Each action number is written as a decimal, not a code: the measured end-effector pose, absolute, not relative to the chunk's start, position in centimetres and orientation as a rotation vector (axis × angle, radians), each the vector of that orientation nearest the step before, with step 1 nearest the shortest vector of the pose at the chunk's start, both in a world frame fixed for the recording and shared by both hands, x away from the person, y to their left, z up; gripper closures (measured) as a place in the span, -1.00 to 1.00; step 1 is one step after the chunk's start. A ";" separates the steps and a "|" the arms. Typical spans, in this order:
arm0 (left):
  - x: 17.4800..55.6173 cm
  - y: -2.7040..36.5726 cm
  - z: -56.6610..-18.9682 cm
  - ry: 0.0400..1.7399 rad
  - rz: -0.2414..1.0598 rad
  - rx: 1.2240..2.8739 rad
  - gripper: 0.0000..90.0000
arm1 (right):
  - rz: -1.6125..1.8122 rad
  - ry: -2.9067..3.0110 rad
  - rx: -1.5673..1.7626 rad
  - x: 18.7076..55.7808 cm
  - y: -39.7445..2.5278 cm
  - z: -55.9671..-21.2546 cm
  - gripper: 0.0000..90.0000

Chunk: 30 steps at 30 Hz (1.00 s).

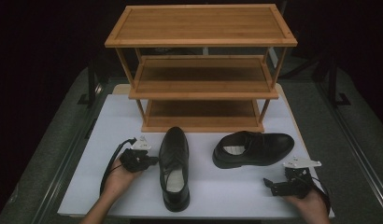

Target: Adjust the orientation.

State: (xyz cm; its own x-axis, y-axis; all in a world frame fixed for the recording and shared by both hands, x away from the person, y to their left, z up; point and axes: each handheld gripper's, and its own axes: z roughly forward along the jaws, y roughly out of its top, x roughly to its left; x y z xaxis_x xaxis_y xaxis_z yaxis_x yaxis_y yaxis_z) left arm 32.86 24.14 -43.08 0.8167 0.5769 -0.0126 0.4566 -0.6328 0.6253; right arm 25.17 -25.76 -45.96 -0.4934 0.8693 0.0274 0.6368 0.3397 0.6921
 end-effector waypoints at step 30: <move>31.4 27.9 -41.8 0.849 0.293 2.287 -0.63 | 0.929 2.263 1.334 25.2 -25.8 -46.0 -1.00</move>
